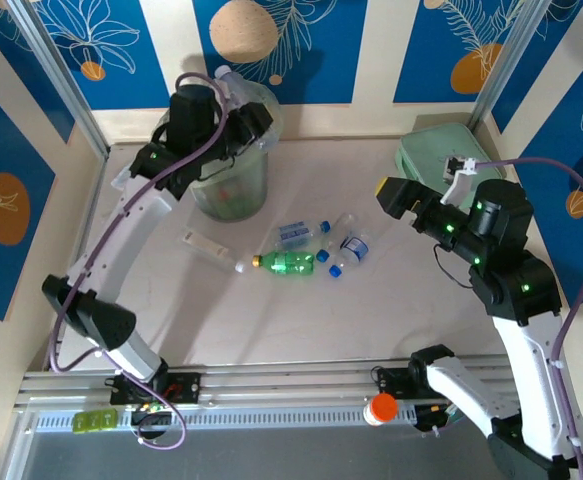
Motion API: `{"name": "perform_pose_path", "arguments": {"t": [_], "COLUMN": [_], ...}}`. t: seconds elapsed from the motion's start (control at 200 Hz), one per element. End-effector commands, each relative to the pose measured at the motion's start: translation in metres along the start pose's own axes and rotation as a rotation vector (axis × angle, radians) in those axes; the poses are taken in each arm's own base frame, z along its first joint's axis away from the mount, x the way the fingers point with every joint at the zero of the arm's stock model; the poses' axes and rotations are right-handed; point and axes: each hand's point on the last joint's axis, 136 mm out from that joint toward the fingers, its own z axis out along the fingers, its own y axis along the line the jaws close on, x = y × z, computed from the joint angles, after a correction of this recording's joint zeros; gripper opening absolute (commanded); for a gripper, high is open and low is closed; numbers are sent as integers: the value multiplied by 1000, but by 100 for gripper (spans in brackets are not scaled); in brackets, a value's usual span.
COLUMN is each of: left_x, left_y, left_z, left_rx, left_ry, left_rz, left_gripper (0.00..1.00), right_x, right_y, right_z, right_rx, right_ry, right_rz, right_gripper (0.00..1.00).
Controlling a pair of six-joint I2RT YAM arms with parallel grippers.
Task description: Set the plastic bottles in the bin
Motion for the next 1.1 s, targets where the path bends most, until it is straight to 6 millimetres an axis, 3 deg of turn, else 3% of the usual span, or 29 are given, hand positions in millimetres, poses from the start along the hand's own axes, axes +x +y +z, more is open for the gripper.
{"name": "perform_pose_path", "arguments": {"t": [0.0, 0.185, 0.31, 0.48, 0.835, 0.97, 1.095], "left_x": [-20, -57, -67, -66, -55, -52, -54], "left_y": [44, 63, 84, 115, 143, 145, 140], "left_z": [9, 21, 28, 36, 44, 43, 39], "left_rx": [-201, -252, -328, -405, -477, -469, -455], "left_ry": [-78, -192, -228, -251, -233, -234, -237], "left_rz": [-192, -292, -345, -452, -521, -539, -532], "left_gripper": [48, 51, 51, 54, 65, 77, 81], "right_x": [12, 21, 28, 34, 35, 39, 41], "right_y": [-8, -22, -31, -39, -43, -45, -47], "right_z": [8, 18, 24, 29, 32, 35, 36], "right_rx": [8, 40, 59, 74, 81, 78, 77], "right_ry": [56, 86, 108, 126, 131, 139, 141], "right_rz": [3, 14, 23, 24, 12, 14, 22], "right_gripper": [96, 96, 96, 96, 96, 96, 96]}}
